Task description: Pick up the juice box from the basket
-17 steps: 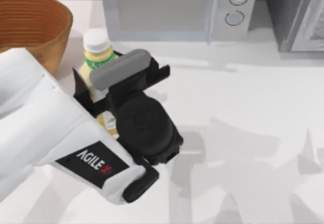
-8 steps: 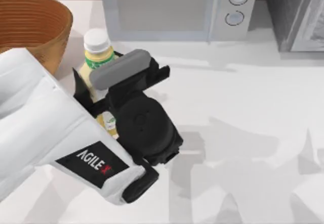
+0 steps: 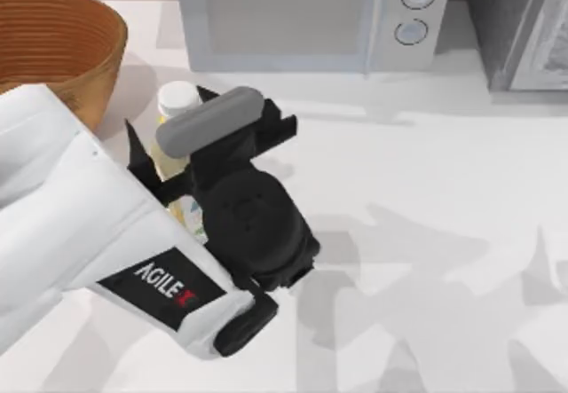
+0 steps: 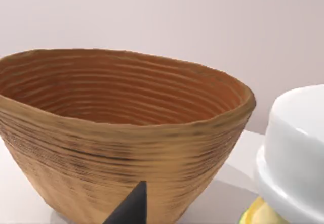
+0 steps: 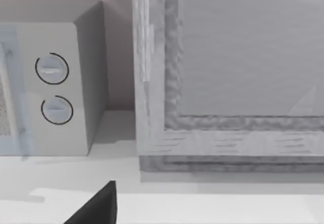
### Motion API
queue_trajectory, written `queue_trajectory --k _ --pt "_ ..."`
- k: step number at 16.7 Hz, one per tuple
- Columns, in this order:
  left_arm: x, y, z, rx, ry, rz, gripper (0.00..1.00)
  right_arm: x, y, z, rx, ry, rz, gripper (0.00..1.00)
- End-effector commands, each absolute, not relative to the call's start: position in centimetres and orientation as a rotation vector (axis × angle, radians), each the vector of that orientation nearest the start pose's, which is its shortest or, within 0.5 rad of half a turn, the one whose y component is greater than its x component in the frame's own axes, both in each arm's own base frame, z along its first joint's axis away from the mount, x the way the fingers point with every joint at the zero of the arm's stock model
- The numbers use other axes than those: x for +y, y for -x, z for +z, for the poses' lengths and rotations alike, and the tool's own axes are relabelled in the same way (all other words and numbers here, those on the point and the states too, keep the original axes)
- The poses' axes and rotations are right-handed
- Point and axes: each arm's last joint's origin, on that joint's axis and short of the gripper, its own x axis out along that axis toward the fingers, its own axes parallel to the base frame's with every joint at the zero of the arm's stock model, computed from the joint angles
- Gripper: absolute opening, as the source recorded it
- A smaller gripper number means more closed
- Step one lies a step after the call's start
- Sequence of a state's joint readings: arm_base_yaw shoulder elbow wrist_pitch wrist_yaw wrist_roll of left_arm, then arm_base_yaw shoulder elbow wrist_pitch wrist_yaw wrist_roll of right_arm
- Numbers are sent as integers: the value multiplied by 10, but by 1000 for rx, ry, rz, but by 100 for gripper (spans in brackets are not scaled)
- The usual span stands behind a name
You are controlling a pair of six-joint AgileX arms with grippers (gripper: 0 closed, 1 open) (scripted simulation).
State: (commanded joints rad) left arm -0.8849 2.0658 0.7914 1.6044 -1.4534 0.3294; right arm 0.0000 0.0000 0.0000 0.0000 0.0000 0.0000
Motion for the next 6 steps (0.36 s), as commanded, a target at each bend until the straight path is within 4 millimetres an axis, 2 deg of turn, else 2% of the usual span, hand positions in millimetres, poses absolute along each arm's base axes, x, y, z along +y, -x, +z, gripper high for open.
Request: queue_trajectory --k 6 --pt "-247 -245 137 -18 -5 597 100 -1 -106 160 0 0 0 100"
